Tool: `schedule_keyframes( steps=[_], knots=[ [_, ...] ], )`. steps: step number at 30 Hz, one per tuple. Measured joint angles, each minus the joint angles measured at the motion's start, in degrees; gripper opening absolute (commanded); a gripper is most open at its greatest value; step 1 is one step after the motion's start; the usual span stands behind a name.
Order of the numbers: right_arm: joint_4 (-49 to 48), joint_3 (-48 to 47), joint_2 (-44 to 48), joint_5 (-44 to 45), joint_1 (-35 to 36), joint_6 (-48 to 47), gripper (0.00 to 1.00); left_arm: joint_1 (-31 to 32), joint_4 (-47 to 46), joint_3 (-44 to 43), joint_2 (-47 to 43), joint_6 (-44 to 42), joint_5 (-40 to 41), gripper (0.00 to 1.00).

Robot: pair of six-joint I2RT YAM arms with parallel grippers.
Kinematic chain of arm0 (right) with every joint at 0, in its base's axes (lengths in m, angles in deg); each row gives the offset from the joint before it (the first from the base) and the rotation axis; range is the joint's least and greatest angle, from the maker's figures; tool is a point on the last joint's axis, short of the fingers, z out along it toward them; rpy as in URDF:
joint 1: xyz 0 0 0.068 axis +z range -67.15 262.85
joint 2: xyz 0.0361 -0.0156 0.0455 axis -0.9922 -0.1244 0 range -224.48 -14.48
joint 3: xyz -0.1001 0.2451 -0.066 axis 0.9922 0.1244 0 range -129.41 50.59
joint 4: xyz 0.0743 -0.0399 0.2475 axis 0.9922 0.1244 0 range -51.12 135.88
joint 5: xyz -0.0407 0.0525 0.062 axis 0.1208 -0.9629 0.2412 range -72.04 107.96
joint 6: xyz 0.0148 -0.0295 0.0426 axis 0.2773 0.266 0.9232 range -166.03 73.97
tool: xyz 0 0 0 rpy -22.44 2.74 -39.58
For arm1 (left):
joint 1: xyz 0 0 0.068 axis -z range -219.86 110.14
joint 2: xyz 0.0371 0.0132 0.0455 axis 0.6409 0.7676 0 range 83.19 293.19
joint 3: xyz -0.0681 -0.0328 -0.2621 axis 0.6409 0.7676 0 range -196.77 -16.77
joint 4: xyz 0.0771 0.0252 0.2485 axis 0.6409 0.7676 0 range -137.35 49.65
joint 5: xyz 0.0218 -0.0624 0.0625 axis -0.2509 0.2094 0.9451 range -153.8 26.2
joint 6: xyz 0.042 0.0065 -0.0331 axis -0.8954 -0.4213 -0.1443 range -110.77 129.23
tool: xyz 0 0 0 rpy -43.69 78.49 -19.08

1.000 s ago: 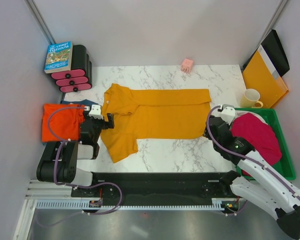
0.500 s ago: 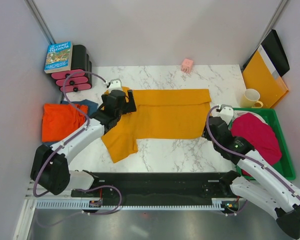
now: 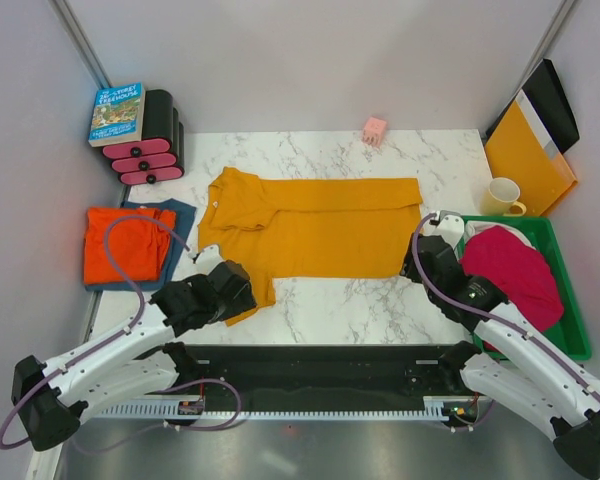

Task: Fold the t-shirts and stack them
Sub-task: Grap the side of the flattened tshirt closest away from the robot with both arms

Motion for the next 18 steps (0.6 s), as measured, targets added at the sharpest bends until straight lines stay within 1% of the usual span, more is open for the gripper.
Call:
schedule_keyframes(
  steps=[1,2,3,4,8,9,10,12,14,18],
  knots=[
    [-0.22,0.17,-0.02,-0.2,0.0,0.0,0.55,0.37,1.46,0.02,-0.44,1.66,0.76,0.53],
    [-0.31,0.28,-0.02,-0.44,0.0,0.0,0.55,0.66,2.67,0.09,-0.52,3.06,1.36,0.45],
    [-0.52,0.44,-0.02,-0.7,0.0,0.0,0.55,0.74,3.58,0.24,-0.39,4.17,1.97,0.4],
    [-0.68,0.57,-0.02,-1.03,0.0,0.0,0.55,0.72,4.33,0.44,0.2,5.16,2.58,0.38],
    [-1.14,0.81,0.04,-1.92,0.0,-0.02,0.55,0.72,6.8,0.5,5.07,7.93,4.57,0.41],
    [-1.27,0.94,0.13,-2.16,0.0,-0.02,0.55,0.72,6.99,0.5,7.06,8.52,5.11,0.43],
    [-1.46,1.05,0.2,-2.29,0.0,-0.02,0.55,0.7,7.06,0.5,8.31,8.85,5.38,0.48],
    [-1.55,1.16,0.26,-2.69,0.0,-0.04,0.55,0.2,7.08,0.5,10.34,9.29,5.73,0.51],
    [-1.64,1.16,0.31,-2.93,0.0,-0.15,0.55,-1.51,6.64,0.5,10.8,9.2,5.57,0.54],
    [-1.99,1.18,0.46,-3.19,0.0,-0.22,0.55,-6.08,4.61,0.57,10.88,8.44,5.38,0.55]
  ],
)
